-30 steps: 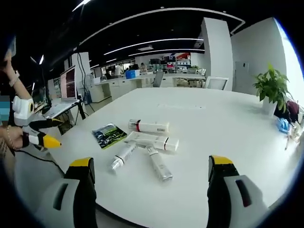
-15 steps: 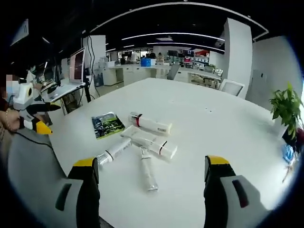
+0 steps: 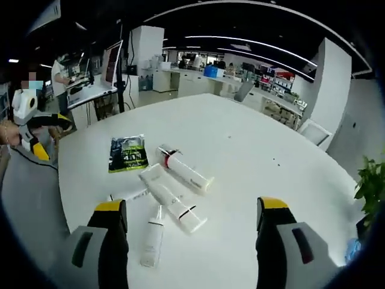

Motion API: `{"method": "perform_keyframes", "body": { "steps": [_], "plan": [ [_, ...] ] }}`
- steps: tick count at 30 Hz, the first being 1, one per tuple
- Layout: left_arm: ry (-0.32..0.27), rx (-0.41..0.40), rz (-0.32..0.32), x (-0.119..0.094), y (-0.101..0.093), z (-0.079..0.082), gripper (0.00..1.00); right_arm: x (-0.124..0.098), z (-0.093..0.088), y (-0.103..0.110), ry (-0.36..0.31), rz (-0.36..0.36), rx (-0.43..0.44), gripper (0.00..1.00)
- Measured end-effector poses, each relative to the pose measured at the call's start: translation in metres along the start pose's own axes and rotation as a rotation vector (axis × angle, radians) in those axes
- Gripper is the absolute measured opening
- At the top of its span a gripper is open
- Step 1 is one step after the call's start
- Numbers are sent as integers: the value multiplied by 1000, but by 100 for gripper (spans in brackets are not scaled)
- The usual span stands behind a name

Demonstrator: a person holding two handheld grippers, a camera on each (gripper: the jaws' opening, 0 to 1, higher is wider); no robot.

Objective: Arrange the skincare products in the storage area until every visible bottle or jar stands upright without overlapping.

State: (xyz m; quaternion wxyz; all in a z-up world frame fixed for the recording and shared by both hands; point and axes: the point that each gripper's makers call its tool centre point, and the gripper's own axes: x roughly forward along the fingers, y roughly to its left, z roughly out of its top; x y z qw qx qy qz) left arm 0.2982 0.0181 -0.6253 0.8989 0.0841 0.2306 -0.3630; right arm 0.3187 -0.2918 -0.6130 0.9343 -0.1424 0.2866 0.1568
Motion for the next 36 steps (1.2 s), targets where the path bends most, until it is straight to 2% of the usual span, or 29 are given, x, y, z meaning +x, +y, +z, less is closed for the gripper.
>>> {"method": "perform_keyframes", "body": {
  "steps": [9,13,20,26,36],
  "plan": [
    [19,10,-15,2,-2,-3,93,40,17,-6,62,131,-109,84],
    [22,-7,-11,2,0,-3,92,62,19,-13,90,149,-148,80],
    [37,-12,-4,2,2,-6,92,98,15,-6,142,232,-176,74],
    [49,-15,-2,3,3,-9,92,128,9,4,201,313,-275,65],
    [56,-24,-3,3,4,-9,91,158,5,10,258,386,-347,58]
  ]
}}
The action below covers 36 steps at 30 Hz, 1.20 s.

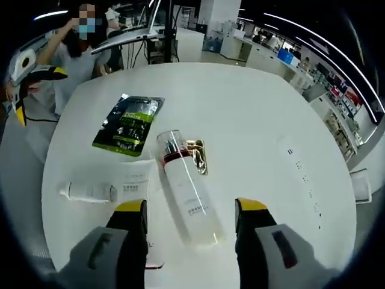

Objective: Arrange the skincare products in the storage area until every visible bottle or jar stands upright without overlapping.

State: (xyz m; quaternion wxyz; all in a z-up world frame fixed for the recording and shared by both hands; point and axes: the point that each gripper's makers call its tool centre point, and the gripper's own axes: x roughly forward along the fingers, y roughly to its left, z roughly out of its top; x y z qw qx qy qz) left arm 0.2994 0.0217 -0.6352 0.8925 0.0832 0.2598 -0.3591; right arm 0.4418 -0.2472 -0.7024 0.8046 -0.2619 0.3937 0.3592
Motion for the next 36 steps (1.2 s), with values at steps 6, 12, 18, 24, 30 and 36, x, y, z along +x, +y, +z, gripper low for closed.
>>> {"method": "perform_keyframes", "body": {
  "steps": [6,12,18,24,30,36],
  "plan": [
    [6,-8,-1,1,1,-1,90,14,1,3,41,50,-46,53],
    [14,4,5,0,1,-2,89,28,-4,0,117,63,-124,46],
    [7,10,5,0,1,-2,89,37,-9,-1,178,79,-163,38],
    [0,-11,21,0,7,-1,89,47,-11,1,236,106,-186,34],
    [7,-3,20,0,6,-3,89,51,-12,3,297,158,-194,32],
    [11,-5,21,1,6,-4,89,50,-13,7,317,180,-260,30]
  ]
}}
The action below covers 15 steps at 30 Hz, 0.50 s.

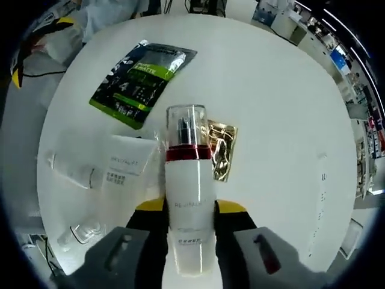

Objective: Arrange the skincare products in the storage area until every visible bottle or jar stands upright without overlapping.

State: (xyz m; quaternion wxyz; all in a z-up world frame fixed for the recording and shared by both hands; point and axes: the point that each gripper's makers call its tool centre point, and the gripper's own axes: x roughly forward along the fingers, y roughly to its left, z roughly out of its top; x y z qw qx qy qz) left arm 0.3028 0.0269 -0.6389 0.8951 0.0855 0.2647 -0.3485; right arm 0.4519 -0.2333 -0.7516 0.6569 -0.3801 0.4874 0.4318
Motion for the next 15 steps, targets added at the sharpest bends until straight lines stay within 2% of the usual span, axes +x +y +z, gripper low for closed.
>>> {"method": "perform_keyframes", "body": {
  "steps": [3,7,12,15],
  "plan": [
    [5,2,2,0,0,0,89,0,-1,0,20,2,3,28],
    [3,-1,5,-1,0,1,88,-2,-3,1,9,-8,-12,28],
    [-1,-26,8,-3,1,4,88,-6,-4,3,-14,-65,-9,27],
    [-10,-13,13,-7,2,9,88,-8,-5,6,-25,-94,-5,27]
  ]
}}
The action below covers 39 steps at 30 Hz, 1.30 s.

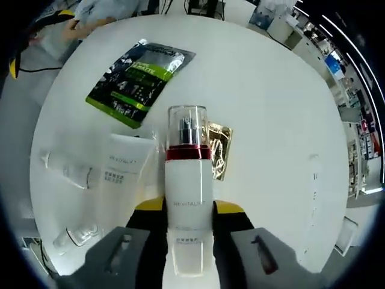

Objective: Arrange the skincare products in the storage area until every visible bottle or jar stands upright without overlapping.

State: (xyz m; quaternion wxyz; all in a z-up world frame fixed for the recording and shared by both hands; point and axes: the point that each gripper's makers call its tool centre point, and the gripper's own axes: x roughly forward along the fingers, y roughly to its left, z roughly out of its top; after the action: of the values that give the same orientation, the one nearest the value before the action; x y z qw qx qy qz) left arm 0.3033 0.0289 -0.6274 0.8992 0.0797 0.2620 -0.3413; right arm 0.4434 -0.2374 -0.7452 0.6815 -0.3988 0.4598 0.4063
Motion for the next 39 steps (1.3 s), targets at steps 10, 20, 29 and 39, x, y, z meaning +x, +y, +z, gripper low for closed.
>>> {"method": "perform_keyframes", "body": {
  "steps": [10,20,29,39],
  "plan": [
    [-35,1,2,-10,-5,14,87,-37,1,-3,-94,-106,65,26],
    [-91,26,-43,-13,-21,38,87,-95,11,3,-255,-223,203,26],
    [-120,-23,-104,-22,-34,48,88,-144,10,28,-410,-348,374,26],
    [-172,-107,-150,-25,-47,71,86,-178,14,76,-527,-479,493,26]
  ]
}}
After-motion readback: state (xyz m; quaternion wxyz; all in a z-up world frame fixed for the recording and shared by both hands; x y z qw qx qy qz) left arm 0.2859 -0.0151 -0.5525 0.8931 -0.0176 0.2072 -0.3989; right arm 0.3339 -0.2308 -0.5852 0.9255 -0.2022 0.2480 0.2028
